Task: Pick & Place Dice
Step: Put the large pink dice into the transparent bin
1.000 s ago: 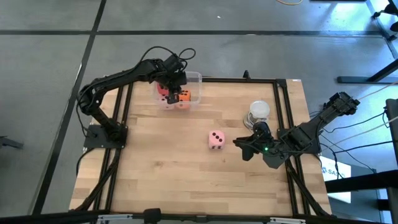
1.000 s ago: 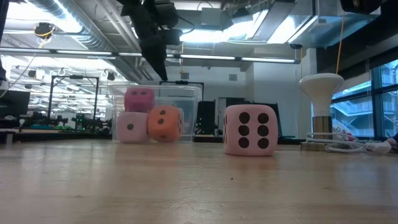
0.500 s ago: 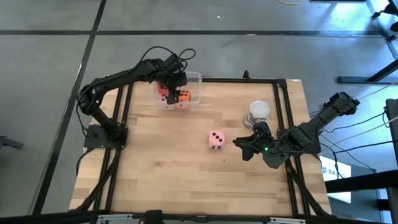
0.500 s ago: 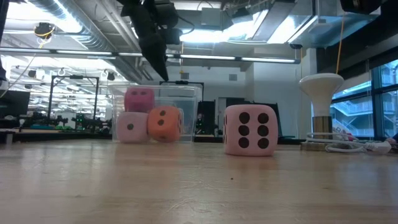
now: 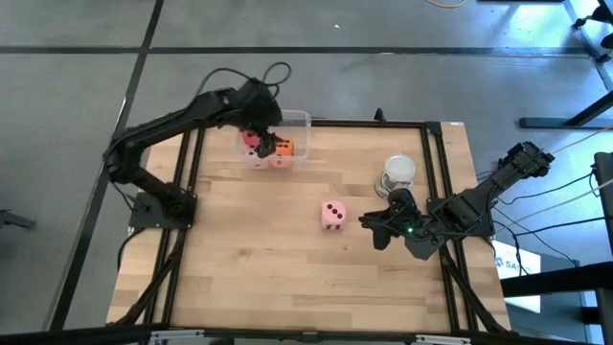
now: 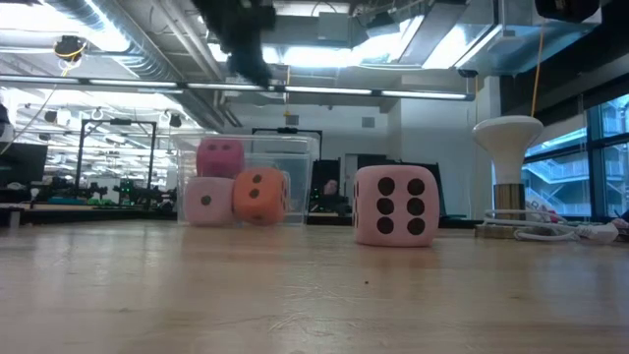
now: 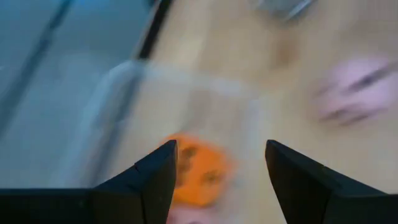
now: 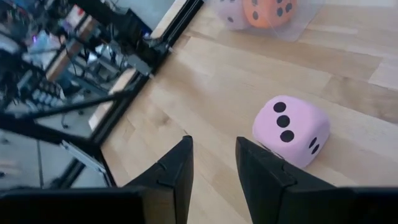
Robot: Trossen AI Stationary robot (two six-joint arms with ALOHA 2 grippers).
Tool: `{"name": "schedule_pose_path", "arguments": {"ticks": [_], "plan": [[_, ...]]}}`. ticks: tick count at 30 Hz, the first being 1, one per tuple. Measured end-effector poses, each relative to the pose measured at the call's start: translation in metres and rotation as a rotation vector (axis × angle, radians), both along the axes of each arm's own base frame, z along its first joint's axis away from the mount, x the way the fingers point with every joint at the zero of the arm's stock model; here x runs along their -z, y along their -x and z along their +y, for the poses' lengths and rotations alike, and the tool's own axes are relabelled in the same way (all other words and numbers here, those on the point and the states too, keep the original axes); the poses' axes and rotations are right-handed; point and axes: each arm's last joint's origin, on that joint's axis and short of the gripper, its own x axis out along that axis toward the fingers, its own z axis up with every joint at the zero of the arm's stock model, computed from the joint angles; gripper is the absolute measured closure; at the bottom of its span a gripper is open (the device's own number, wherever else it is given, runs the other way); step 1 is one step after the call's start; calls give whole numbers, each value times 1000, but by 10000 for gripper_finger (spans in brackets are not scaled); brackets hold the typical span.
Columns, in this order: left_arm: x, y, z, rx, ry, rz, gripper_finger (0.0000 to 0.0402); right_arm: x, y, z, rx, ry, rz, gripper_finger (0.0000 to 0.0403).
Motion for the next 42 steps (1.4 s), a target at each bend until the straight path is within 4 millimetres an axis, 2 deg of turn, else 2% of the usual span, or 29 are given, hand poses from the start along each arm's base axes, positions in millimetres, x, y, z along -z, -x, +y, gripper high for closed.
{"name": "schedule_pose_path", "arguments": {"ticks": [3, 7, 10, 15, 18, 23, 28, 34, 42], "plan": [[-18, 17, -20, 68, 150, -217, 177, 1, -2, -2, -51, 30, 35, 284], [-23, 37, -53, 141, 205, -411, 183, 3, -8, -10, -156, 112, 121, 284], [-14, 50, -71, 107, 169, -443, 189, 6, -16, -19, -231, 214, 181, 284], [-1, 67, -89, 57, 175, -438, 199, 11, -28, -29, -389, 275, 253, 272], [4, 70, -96, 59, 213, -441, 204, 13, -35, -32, -455, 326, 270, 244], [8, 70, -101, 42, 212, -413, 210, 16, -42, -42, -485, 450, 311, 176], [4, 68, -107, 81, 187, -445, 213, 23, -49, -45, -601, 582, 373, 120], [-15, 77, -117, 155, 125, -597, 213, 36, -59, -39, -756, 769, 450, 105], [0, 84, -118, 60, 140, -442, 213, 55, -71, -35, -878, 891, 542, 105]]}}
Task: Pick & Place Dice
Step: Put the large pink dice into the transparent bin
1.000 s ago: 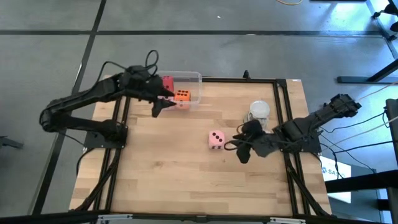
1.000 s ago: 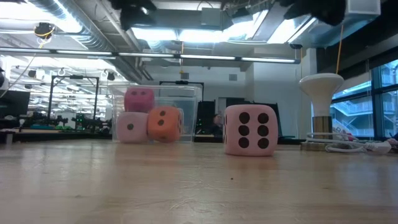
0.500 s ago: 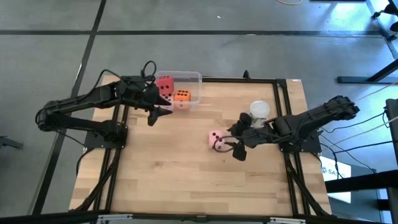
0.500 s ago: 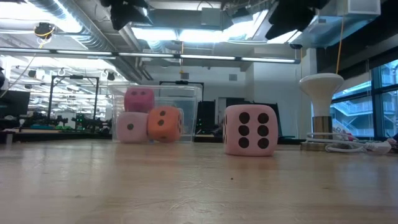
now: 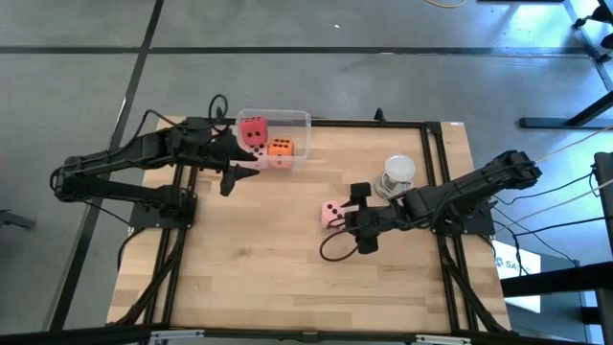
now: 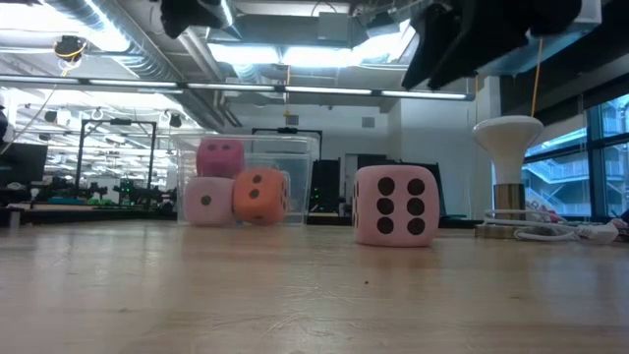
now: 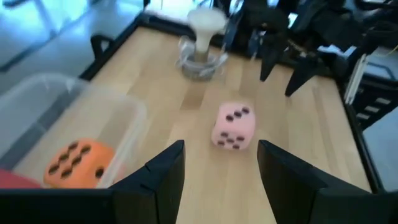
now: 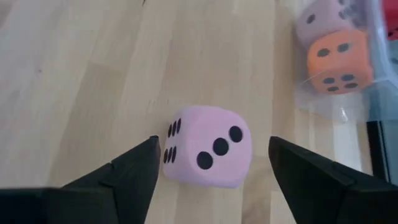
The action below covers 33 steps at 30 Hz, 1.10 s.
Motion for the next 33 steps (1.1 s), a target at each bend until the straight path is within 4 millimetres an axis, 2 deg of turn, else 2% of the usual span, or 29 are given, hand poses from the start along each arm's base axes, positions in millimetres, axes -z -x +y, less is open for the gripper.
{"name": "schedule_pose_path", "arguments": {"ticks": [5, 14, 20, 33], "plan": [[4, 1, 0, -23, 18, 38, 213, 14, -9, 3, -9, 0, 45, 104], [4, 1, 0, -19, 12, 44, 213, 27, -22, 4, 7, -54, 42, 104], [5, 2, 0, -17, 5, 58, 213, 23, -27, 8, -103, 15, -14, 104], [7, 2, 0, -23, 7, 76, 213, 22, -29, 9, -43, -46, -47, 104]]}}
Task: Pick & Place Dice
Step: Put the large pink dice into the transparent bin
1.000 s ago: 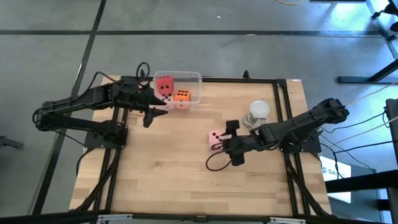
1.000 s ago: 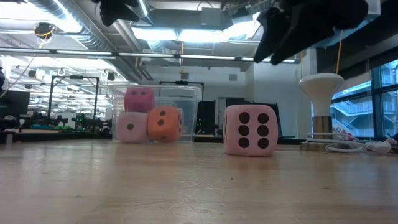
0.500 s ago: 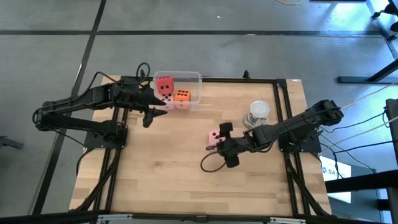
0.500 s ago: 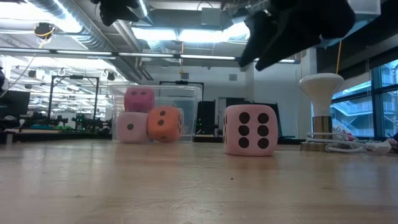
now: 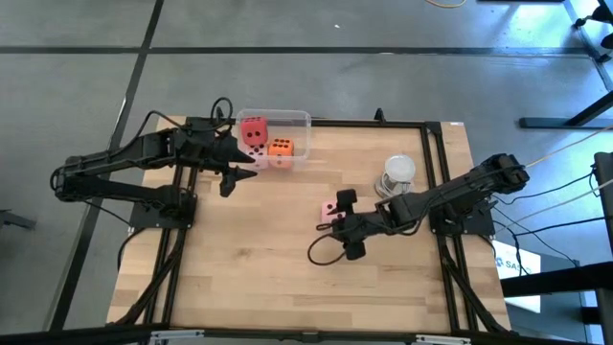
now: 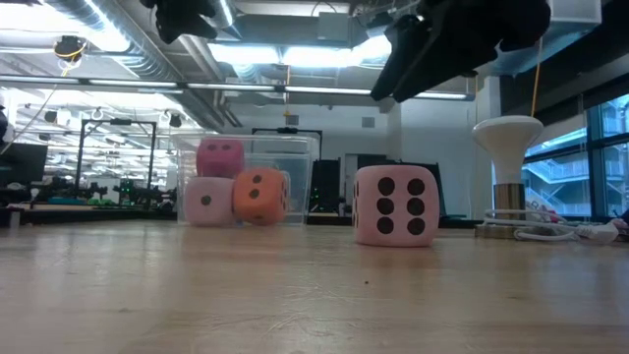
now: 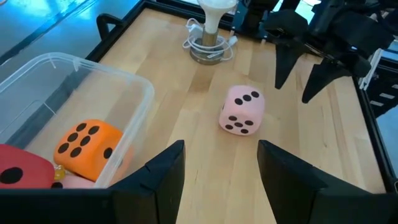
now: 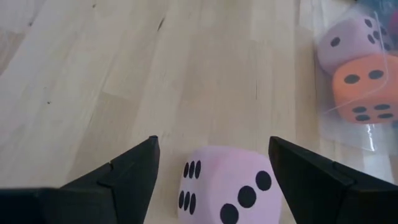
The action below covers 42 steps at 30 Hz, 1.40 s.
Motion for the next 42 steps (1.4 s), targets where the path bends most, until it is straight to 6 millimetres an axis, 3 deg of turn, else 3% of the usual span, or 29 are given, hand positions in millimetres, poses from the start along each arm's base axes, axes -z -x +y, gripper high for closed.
{"name": "schedule_pose_path", "arguments": {"ticks": [12, 28, 42], "plan": [[0, 0, 0, -1, 0, 0, 213, 0, 0, 1, -14, -22, 7, 99], [0, 0, 0, -1, 0, 1, 213, 0, 0, 1, -8, -28, 6, 21], [0, 0, 0, 3, -6, 3, 213, 4, -3, -4, 112, -91, 4, 16]]}}
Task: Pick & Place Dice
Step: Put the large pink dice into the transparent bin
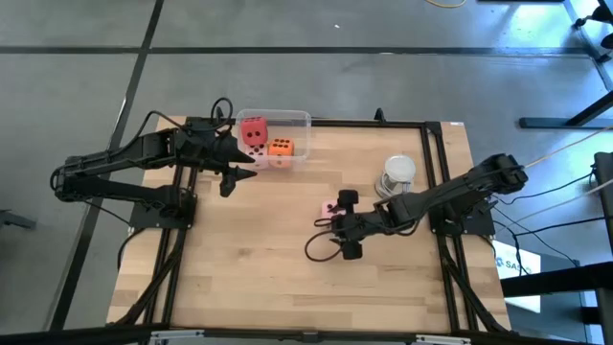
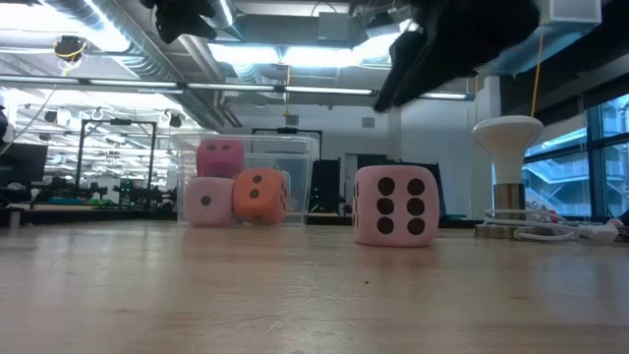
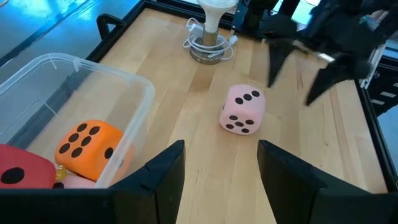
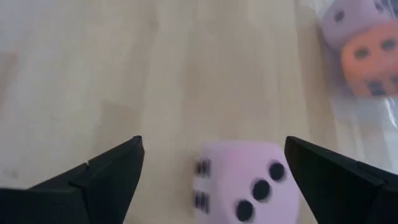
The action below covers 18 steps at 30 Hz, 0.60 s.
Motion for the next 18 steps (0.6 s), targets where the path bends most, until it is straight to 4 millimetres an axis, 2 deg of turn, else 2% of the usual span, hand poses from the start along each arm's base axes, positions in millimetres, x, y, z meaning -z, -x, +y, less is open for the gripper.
{"name": "schedule_pose_path", "arguments": {"ticks": [10, 15, 18], "plan": [[1, 0, 0, 0, 4, 13, 213, 47, -16, -14, 32, 100, 188, 16], [2, 1, 0, -1, 11, 25, 213, 73, -23, -16, 65, 268, 250, 16], [2, 1, 0, -1, 11, 27, 213, 85, -27, -16, 83, 313, 273, 21]]}}
